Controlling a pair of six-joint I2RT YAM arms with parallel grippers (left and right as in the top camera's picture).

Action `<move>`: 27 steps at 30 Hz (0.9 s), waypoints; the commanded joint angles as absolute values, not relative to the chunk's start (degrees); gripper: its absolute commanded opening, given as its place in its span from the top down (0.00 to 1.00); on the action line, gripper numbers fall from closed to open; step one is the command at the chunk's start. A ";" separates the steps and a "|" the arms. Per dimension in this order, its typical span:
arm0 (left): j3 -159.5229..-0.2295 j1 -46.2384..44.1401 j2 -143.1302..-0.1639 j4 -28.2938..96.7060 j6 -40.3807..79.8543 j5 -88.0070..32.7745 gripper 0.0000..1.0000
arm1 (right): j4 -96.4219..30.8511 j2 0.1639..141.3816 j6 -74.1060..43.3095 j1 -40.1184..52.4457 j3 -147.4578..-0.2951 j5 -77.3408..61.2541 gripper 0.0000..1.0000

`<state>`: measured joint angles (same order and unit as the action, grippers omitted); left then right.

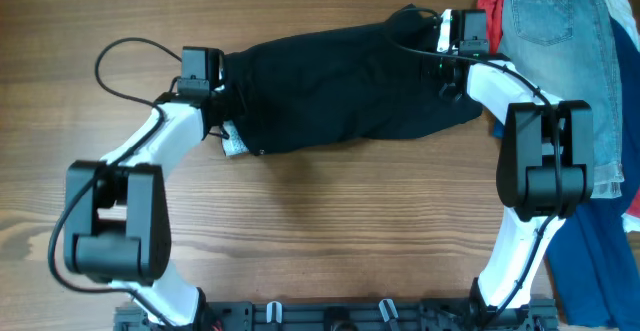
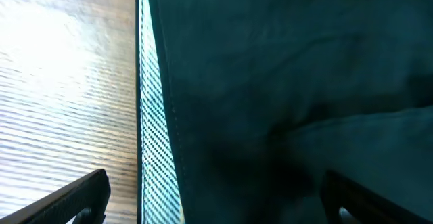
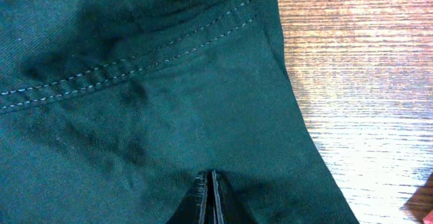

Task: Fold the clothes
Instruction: 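Fold the trousers' left end over toward the right gripper with the left gripper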

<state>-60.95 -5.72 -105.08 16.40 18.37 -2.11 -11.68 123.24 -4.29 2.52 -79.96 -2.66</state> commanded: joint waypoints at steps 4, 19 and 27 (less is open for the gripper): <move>-60.75 -5.74 -109.36 15.62 16.71 -3.20 0.02 | -11.79 124.31 -3.03 2.17 -79.92 -1.63 0.96; -60.77 -6.15 -116.60 11.18 16.78 -6.33 0.96 | -12.84 124.27 -3.01 2.42 -79.94 -1.67 0.96; -60.77 1.69 -104.47 13.82 8.32 -4.95 0.96 | -16.16 116.79 -3.18 2.46 -79.94 -12.86 0.92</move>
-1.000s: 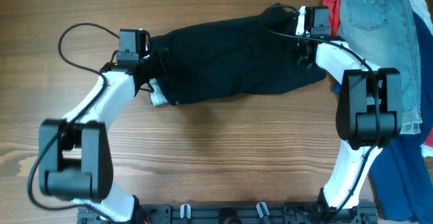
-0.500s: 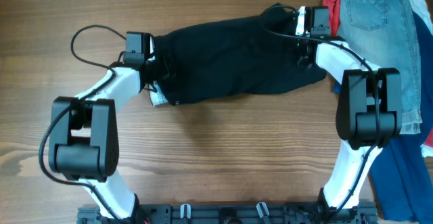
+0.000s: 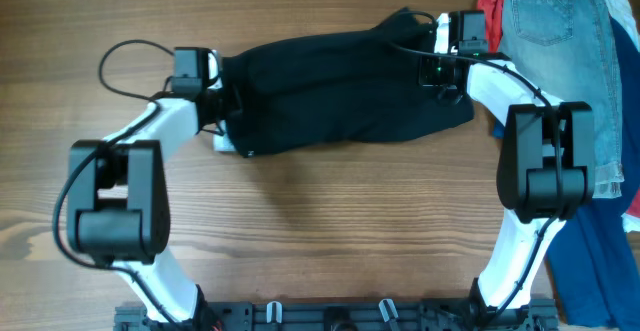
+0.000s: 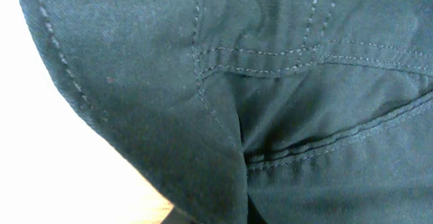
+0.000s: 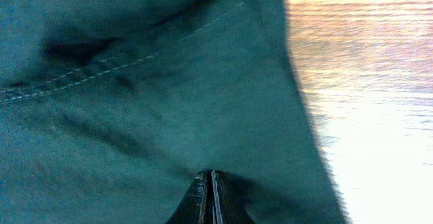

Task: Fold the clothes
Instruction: 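Fold the trousers' left end over toward the right gripper with the left gripper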

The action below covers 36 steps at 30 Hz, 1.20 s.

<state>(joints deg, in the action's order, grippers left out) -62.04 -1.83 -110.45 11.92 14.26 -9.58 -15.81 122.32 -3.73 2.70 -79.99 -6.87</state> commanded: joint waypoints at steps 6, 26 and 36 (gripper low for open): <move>-60.77 3.53 -96.99 19.92 2.76 -0.73 0.96 | -16.14 111.81 -7.40 2.46 -79.94 -25.96 0.59; -75.72 -3.22 -94.80 25.12 2.55 -6.87 0.96 | -16.27 123.35 -9.02 5.82 -79.92 -31.64 0.92; -76.20 -16.97 -95.44 20.69 12.47 -9.50 0.96 | -15.75 127.57 -12.27 5.78 -79.92 -28.29 0.96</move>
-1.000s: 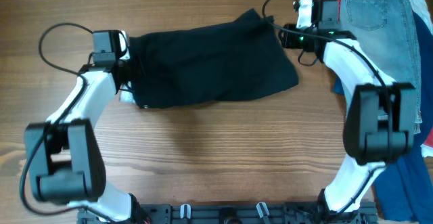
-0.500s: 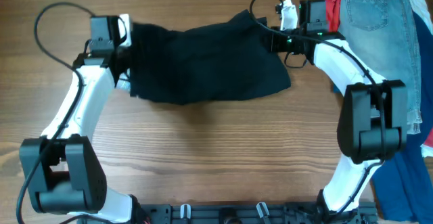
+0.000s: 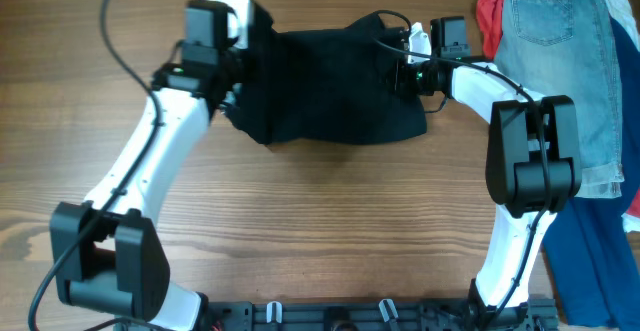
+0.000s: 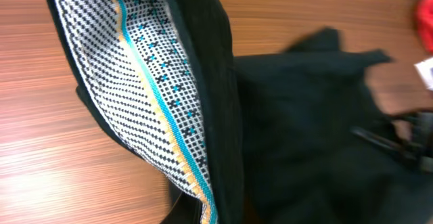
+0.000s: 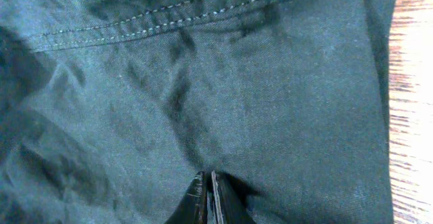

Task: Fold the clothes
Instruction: 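Fold the trousers' left end over toward the right gripper with the left gripper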

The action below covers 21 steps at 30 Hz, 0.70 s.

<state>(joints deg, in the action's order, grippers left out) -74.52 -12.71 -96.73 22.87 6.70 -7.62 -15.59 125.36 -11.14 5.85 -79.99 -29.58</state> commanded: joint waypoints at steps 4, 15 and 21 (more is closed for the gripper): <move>-76.20 -22.13 -97.93 15.57 18.15 -9.37 0.96 | -15.79 127.57 -13.17 5.61 -79.92 -28.51 0.96; -76.20 -31.64 -110.21 -3.81 32.62 -9.43 0.96 | -16.01 127.57 -13.52 5.61 -79.92 -29.82 0.96; -76.20 -33.78 -111.37 -6.76 32.64 -9.37 0.63 | -15.68 127.55 -13.50 5.61 -79.92 -29.82 0.95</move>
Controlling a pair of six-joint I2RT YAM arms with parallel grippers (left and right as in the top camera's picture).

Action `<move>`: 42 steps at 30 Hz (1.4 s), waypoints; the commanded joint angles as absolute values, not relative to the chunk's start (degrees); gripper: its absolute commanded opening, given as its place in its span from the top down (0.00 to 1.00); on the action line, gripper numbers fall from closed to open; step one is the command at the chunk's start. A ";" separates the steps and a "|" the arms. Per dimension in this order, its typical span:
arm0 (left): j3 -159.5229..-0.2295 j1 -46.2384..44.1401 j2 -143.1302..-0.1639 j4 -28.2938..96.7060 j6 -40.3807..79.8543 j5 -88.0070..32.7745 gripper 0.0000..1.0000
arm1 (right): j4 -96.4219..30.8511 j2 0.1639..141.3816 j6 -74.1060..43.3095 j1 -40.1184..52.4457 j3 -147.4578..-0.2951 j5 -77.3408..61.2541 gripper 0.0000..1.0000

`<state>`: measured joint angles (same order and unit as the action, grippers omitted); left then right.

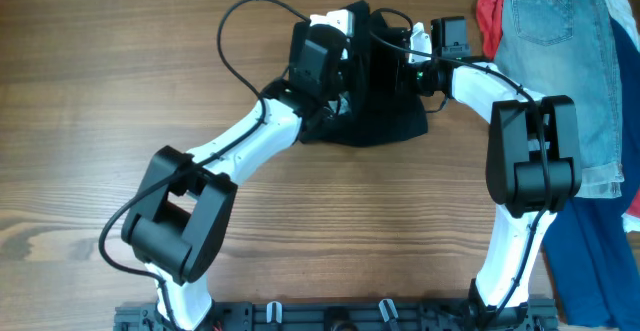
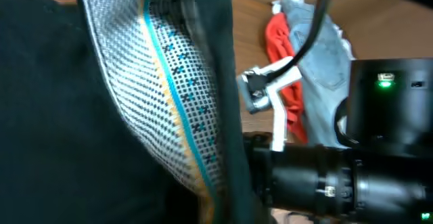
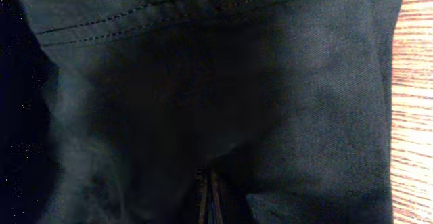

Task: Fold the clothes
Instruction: 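Fold the trousers' left end over toward the right gripper with the left gripper, then carry the folded trousers to the upper left corner with the left gripper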

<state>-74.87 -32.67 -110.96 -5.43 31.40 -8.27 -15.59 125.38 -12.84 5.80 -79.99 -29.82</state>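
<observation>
The black trousers [image 1: 385, 106] lie bunched at the table's back middle, doubled over on themselves. My left gripper [image 1: 358, 43] reaches across from the left and is shut on the waistband end, whose black-and-white patterned lining [image 2: 155, 82] with a teal stripe hangs in front of the left wrist camera. The gripper itself [image 2: 218, 210] is mostly buried in cloth. My right gripper [image 1: 405, 71] sits just beside it, shut on the other end of the black cloth [image 3: 223, 102], its fingertips [image 3: 208, 200] pinched together in the fabric.
A pile of clothes lies at the back right: a denim piece [image 1: 555, 31] over a red one [image 1: 490, 6], with blue fabric [image 1: 600, 251] along the right edge. The left arm's cable [image 1: 240, 31] loops over the table behind it.
My left gripper has moved right with the waistband end, from the garment's left side to right beside the right gripper. The black trousers are now doubled over and shorter. The right gripper has stayed put.
At first the trousers lay stretched out, right gripper shut on the right end, left gripper open at the left end. Then the left was shut on the waistband. Later it held that end raised and further right, and now both ends meet.
</observation>
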 commanded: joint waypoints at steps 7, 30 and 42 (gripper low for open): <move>-76.20 -33.76 -111.35 -7.14 32.67 -9.39 0.00 | -9.06 117.97 -18.20 1.56 -79.94 -29.74 0.95; -76.18 -34.28 -125.03 6.31 2.39 -8.16 0.00 | -14.00 107.13 -17.93 -9.23 -79.92 -29.95 0.54; -76.18 -23.11 -133.10 2.11 9.47 7.40 0.00 | -16.78 107.13 -16.27 -9.23 -79.92 -27.79 0.53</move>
